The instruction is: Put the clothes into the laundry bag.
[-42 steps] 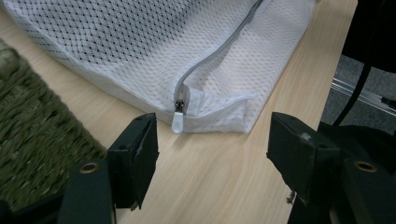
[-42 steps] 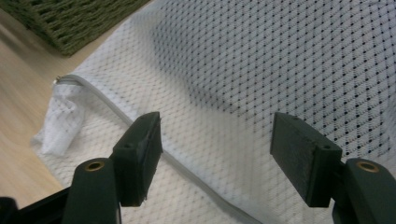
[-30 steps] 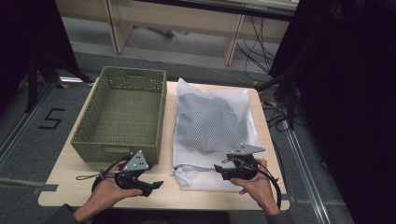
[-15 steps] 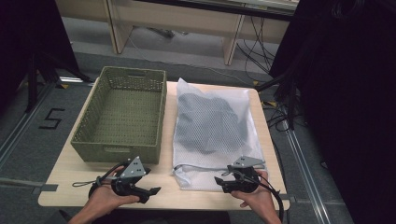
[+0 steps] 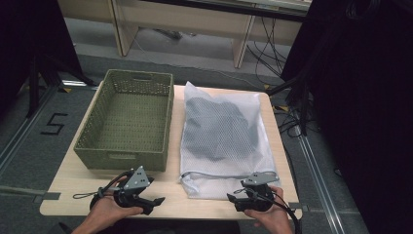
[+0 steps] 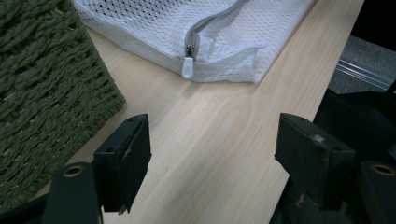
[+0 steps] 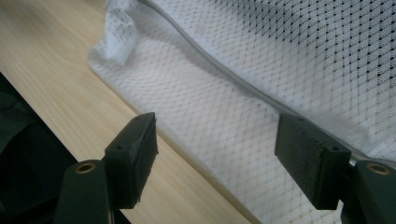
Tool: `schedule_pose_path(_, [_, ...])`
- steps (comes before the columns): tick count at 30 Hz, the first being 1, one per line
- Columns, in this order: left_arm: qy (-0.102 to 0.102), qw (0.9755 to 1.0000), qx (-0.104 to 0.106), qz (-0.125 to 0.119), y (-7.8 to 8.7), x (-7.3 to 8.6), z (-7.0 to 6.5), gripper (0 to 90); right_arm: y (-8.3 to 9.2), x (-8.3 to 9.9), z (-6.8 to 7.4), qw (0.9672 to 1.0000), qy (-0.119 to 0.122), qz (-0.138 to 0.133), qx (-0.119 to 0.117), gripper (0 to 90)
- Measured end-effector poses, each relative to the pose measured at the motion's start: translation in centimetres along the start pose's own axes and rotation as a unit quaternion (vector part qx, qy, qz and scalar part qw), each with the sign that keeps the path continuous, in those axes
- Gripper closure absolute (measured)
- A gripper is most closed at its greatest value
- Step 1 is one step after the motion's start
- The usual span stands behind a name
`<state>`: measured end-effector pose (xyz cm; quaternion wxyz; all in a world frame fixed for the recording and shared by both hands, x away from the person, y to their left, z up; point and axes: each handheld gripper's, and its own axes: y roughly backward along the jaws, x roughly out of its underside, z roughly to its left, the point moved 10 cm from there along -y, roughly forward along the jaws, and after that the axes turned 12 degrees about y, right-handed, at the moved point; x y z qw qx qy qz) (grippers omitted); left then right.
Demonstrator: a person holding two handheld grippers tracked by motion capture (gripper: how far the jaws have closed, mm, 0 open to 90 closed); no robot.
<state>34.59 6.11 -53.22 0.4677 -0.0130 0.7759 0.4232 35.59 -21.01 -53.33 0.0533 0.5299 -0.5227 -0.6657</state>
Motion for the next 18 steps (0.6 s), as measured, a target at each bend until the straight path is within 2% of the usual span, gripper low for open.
schedule_pose_path(1, [-0.001,1.0000,-0.001,-0.001,0.00,-0.05,0.03,26.3,-0.15,-0.01,-0.19,0.9999,0.007,-0.005,0.005,30.8])
schedule_pose_path(2, [-0.013,0.9999,-0.001,-0.001,0.03,-0.16,0.15,26.3,-0.12,0.05,-0.23,0.9999,0.009,-0.002,0.006,30.8])
schedule_pose_path(3, [-0.012,0.9999,0.000,-0.001,0.01,-0.13,0.15,26.3,-0.07,0.06,-0.12,1.0000,0.001,0.001,0.005,30.9])
schedule_pose_path(4, [0.003,1.0000,0.000,-0.002,-0.05,-0.02,0.00,26.3,-0.07,0.06,-0.19,1.0000,0.003,0.002,0.006,30.8])
schedule_pose_path(5, [-0.011,0.9999,-0.002,0.000,-0.09,-0.06,0.21,26.3,-0.08,0.05,-0.20,1.0000,0.004,0.002,0.006,30.8])
schedule_pose_path(6, [-0.012,0.9999,0.002,0.000,-0.14,-0.06,0.16,26.3,-0.16,0.05,-0.38,0.9999,0.013,0.000,0.010,30.8])
schedule_pose_path(8, [-0.011,0.9999,0.002,0.001,-0.16,-0.05,0.17,26.3,-0.16,0.04,-0.30,0.9999,0.011,0.000,0.009,30.8])
schedule_pose_path(9, [-0.011,0.9999,0.002,0.001,-0.16,-0.05,0.16,26.3,-0.22,-0.04,-0.48,0.9997,0.019,-0.003,0.012,30.8])
schedule_pose_path(10, [-0.008,1.0000,0.002,0.000,-0.17,-0.04,0.11,26.3,-0.25,-0.05,-0.49,0.9997,0.019,-0.004,0.012,30.8])
schedule_pose_path(12, [-0.012,0.9999,0.000,0.003,-0.13,-0.01,0.21,26.3,-0.25,-0.03,-0.48,0.9997,0.019,-0.003,0.012,30.8])
schedule_pose_path(13, [-0.005,1.0000,-0.001,0.004,-0.15,0.06,0.16,26.3,-0.19,0.01,-0.48,0.9998,0.020,-0.001,0.009,30.8])
schedule_pose_path(14, [-0.011,0.9999,0.000,0.004,-0.17,0.05,0.22,26.3,-0.17,0.04,-0.35,0.9999,0.012,0.000,0.009,30.8])
schedule_pose_path(15, [-0.012,0.9999,0.000,0.005,-0.18,0.05,0.26,26.3,-0.23,-0.06,-0.55,0.9997,0.020,-0.006,0.013,30.9])
schedule_pose_path(16, [0.002,1.0000,0.002,0.003,-0.25,0.13,0.12,26.3,-0.17,-0.04,-0.53,0.9997,0.020,-0.004,0.010,30.8])
schedule_pose_path(18, [0.002,1.0000,0.000,0.003,-0.28,0.10,0.24,26.3,-0.18,-0.05,-0.52,0.9998,0.019,-0.003,0.010,30.8])
